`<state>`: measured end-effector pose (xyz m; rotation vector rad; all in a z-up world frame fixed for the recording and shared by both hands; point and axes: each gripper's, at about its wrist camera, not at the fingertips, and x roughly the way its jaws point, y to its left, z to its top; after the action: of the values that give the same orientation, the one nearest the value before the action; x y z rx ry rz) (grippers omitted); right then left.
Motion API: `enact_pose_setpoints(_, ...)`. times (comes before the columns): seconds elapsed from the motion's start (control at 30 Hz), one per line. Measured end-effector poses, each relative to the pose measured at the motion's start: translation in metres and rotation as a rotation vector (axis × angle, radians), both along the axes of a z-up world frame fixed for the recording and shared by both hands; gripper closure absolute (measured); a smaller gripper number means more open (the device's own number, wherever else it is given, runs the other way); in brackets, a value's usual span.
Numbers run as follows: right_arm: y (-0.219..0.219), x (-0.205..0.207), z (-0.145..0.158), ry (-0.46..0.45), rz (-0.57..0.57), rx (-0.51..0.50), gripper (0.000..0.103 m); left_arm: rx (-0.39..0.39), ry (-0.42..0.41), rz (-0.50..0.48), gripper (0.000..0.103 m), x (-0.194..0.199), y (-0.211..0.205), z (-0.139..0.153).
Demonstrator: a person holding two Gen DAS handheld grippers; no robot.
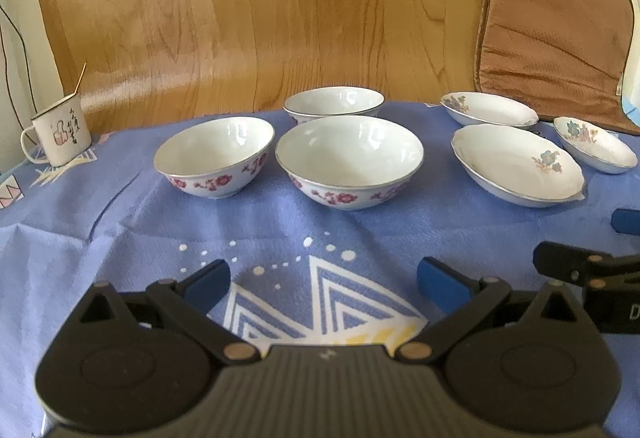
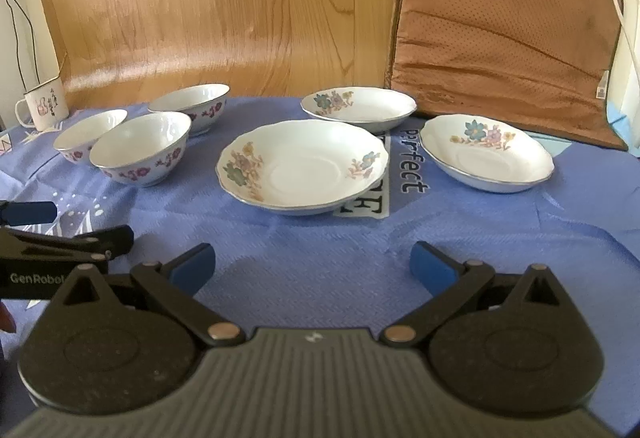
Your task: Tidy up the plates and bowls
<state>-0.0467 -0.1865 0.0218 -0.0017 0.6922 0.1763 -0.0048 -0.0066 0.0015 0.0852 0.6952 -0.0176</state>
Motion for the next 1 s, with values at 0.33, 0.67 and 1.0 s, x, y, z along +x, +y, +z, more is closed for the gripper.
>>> enact_pose_setpoints(0.33,-0.005,-0.006,0.002,-0.035,-0.032,0.003,0.000,-0.019,0.003,-0.001,0.000,0.000,0.003,0.000)
enact_pose_setpoints(0.67,-0.012,-0.012,0.007,-0.083,-0.074,0.009,0.001,0.014,-0.033,-0.005,0.000,-0.005,-0.003,0.003)
enact_pose_setpoints(1.0,-0.012,-0.011,0.006,-0.078,-0.072,0.009,0.005,0.016,-0.030,0.002,0.000,-0.004,-0.002,0.003)
